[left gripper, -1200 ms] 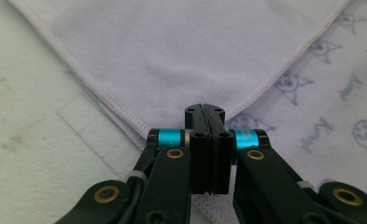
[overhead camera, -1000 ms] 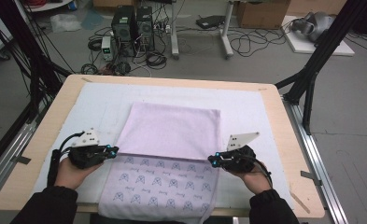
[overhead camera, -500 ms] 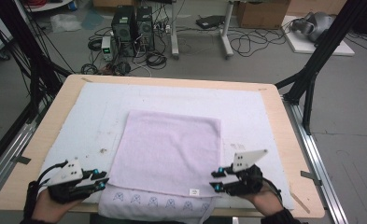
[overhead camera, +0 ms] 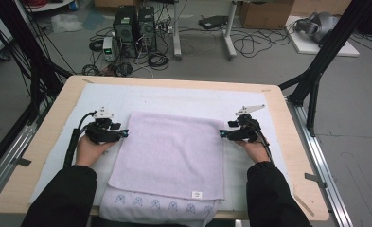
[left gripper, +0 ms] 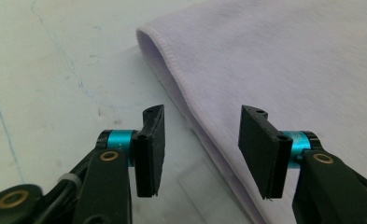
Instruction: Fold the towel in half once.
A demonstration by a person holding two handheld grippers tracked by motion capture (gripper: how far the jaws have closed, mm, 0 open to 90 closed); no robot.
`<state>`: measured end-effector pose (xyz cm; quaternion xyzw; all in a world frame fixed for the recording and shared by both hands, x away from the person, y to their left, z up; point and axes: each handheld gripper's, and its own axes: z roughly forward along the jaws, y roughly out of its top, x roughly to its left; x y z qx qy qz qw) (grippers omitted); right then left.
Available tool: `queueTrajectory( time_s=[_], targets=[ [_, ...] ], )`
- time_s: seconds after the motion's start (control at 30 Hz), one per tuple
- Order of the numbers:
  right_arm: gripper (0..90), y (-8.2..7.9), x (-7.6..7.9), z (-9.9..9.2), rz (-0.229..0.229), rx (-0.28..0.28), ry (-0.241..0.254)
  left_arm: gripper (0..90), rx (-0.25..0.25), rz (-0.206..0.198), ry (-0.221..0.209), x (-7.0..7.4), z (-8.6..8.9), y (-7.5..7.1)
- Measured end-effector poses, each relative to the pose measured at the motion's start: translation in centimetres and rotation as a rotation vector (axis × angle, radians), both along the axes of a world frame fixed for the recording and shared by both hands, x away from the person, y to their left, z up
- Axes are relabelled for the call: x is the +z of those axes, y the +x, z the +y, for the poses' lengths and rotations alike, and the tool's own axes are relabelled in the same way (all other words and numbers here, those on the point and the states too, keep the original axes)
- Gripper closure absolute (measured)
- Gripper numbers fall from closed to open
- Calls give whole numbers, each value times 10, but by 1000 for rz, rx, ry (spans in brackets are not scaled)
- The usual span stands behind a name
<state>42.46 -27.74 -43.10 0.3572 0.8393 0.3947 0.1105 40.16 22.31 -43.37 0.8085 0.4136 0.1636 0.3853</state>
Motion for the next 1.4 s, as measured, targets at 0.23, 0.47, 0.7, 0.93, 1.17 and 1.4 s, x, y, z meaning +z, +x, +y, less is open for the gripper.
queueTrajectory(
  time_s=[0.23,0.47,0.7,0.93,1.17,1.4],
  targets=[
    [808,12,-15,15,23,95,5,833,-2,42,-19,-9,-11,11],
    [863,27,21,37,-74,115,-79,866,61,-78,0,9,-9,9],
    [712,52,104,48,-197,64,-95,791,130,-216,31,83,-3,31],
    [403,48,80,45,-105,25,-58,592,114,-127,15,57,8,20],
    [427,-8,54,45,-42,144,-52,527,54,-104,7,35,16,-16],
    [546,-78,33,50,-51,295,-62,511,-30,-113,7,27,11,-57]
  ],
)
